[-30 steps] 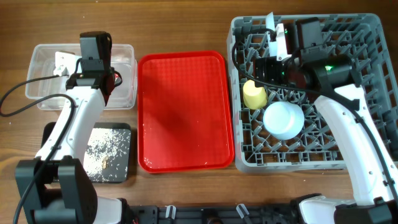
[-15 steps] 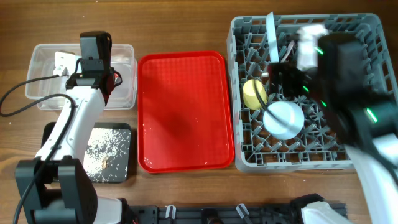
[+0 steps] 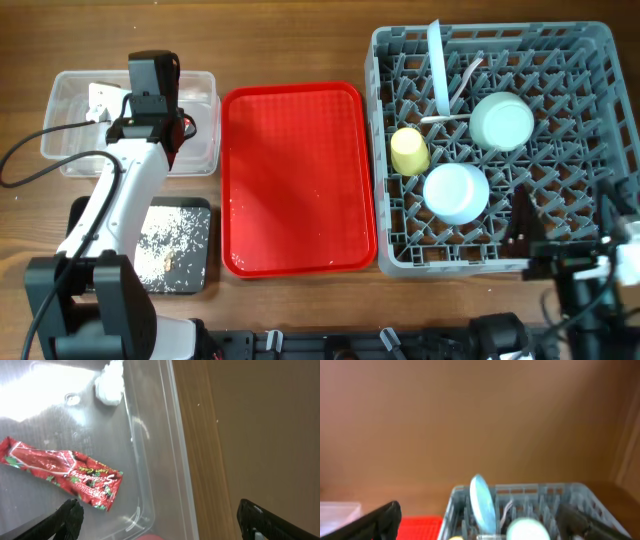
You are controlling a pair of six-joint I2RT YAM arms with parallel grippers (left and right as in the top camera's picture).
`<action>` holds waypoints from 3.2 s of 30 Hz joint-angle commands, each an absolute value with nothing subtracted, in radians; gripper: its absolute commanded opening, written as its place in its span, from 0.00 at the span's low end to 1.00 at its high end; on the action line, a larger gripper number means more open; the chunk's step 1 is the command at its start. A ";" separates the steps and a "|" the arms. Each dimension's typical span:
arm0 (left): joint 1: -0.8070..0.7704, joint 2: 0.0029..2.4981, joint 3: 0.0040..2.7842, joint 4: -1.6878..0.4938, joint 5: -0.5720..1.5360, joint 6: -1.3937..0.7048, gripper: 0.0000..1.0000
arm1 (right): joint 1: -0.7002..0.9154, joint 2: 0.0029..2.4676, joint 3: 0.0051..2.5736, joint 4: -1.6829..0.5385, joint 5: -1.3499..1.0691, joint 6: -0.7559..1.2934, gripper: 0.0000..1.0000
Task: Sort waste into correct bins and load items into the dishwasher rack
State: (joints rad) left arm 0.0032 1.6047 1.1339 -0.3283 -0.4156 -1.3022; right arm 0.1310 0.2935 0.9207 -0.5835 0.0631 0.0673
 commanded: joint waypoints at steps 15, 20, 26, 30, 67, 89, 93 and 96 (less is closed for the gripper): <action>0.009 1.602 1.133 -0.326 -0.431 -1.287 1.00 | 0.008 0.003 0.005 0.067 -0.201 0.120 1.00; 0.009 1.602 1.133 -0.326 -0.431 -1.287 1.00 | 0.008 0.004 0.005 0.016 -0.204 0.163 0.99; 0.009 1.602 1.133 -0.326 -0.431 -1.287 1.00 | 0.008 0.004 0.005 0.016 -0.204 0.163 1.00; 0.009 1.602 1.133 -0.326 -0.431 -1.287 1.00 | 0.008 0.004 0.005 0.016 -0.204 0.163 1.00; -0.036 0.674 1.132 -0.613 -0.419 -1.286 1.00 | 0.008 0.004 0.005 0.016 -0.204 0.163 1.00; -0.003 0.128 0.399 -0.228 -0.186 -1.286 1.00 | 0.008 0.004 0.005 0.016 -0.204 0.163 1.00; -0.004 0.127 0.202 0.079 -0.154 -1.286 1.00 | 0.008 0.004 0.005 0.016 -0.204 0.163 1.00; -0.004 0.117 0.110 0.125 -0.138 -1.286 1.00 | 0.008 0.004 0.005 0.016 -0.204 0.163 1.00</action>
